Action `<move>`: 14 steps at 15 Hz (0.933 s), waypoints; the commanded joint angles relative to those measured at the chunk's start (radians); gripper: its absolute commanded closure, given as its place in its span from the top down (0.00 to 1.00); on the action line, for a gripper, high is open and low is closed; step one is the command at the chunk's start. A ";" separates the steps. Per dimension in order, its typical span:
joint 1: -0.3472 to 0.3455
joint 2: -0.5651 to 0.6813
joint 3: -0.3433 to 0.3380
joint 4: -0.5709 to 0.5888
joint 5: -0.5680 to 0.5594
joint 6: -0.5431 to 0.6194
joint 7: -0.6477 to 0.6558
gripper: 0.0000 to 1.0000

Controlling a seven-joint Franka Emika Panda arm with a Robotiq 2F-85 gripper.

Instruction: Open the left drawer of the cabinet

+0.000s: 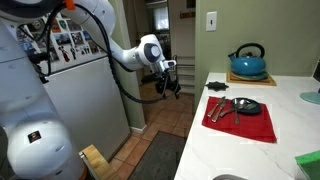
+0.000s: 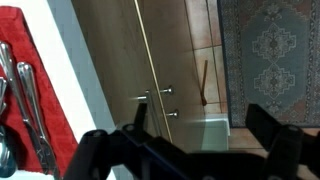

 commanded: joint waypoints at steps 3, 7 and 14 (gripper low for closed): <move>0.018 0.026 -0.025 0.004 -0.002 0.011 0.000 1.00; 0.018 0.024 -0.024 0.005 -0.002 0.011 0.000 1.00; 0.029 0.173 -0.040 0.054 -0.143 0.112 0.022 1.00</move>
